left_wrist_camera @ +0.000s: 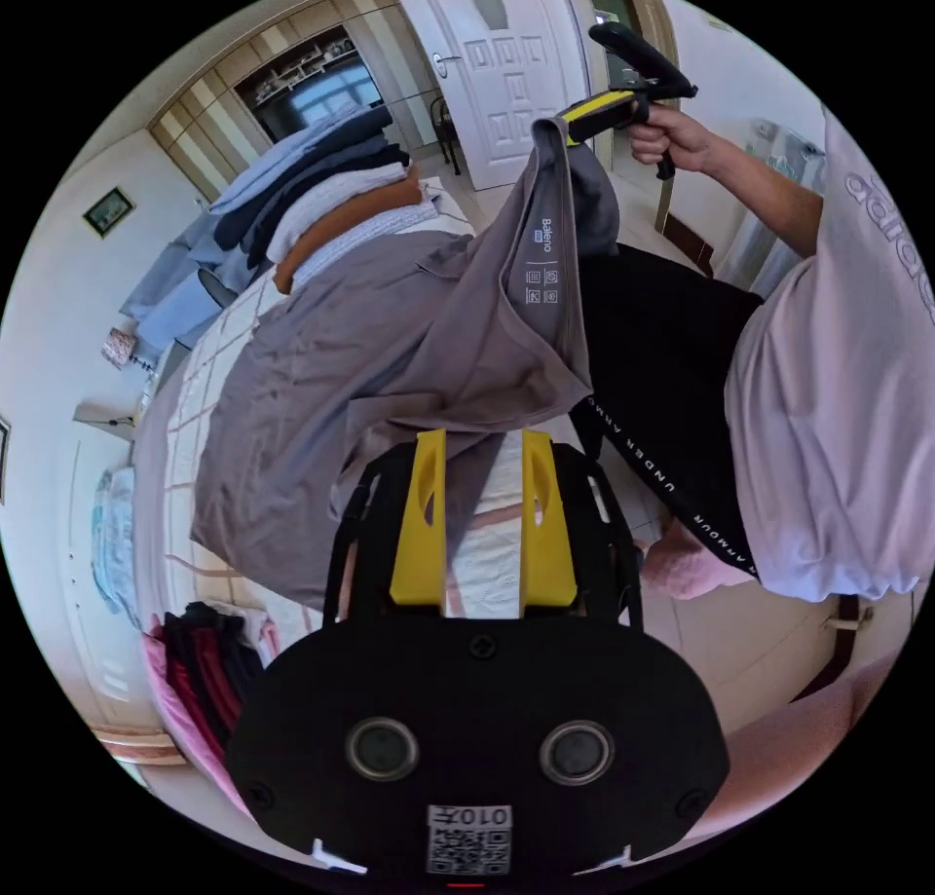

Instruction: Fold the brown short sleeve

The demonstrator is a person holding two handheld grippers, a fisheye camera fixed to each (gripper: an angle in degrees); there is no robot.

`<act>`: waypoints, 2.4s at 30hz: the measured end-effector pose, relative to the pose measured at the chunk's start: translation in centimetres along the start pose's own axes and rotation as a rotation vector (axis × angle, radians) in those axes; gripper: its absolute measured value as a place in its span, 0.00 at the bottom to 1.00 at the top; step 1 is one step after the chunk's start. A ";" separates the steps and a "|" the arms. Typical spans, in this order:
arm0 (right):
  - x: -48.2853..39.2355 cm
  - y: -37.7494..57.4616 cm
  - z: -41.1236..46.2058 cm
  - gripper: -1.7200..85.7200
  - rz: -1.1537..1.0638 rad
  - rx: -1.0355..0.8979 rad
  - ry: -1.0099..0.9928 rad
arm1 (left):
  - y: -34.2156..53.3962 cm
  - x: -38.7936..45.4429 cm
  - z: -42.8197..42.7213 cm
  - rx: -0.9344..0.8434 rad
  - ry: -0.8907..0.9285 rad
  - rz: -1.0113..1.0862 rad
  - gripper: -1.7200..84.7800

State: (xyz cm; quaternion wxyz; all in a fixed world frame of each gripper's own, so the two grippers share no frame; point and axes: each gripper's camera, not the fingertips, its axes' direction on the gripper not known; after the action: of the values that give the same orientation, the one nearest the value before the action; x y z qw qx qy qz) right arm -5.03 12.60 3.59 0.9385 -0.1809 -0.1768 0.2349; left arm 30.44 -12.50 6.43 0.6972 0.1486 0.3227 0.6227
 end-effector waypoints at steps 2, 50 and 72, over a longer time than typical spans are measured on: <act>-0.5 0.1 -0.1 0.06 0.018 0.024 -0.033 | -1.1 0.5 0.6 -0.077 -0.047 0.147 0.16; -33.4 7.8 -27.0 0.04 -0.483 0.837 0.430 | 10.1 16.2 -52.0 0.575 -0.751 -0.304 0.02; -21.1 -27.0 -19.6 0.04 -0.374 0.582 0.361 | 10.6 -21.0 -53.8 0.552 -0.546 -0.454 0.02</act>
State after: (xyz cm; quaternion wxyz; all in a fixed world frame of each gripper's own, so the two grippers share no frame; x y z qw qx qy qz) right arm -4.12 -25.38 -7.31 0.9932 0.0899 0.0355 0.0643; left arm -12.23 -41.35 -21.77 0.8101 0.4134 0.3053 0.2823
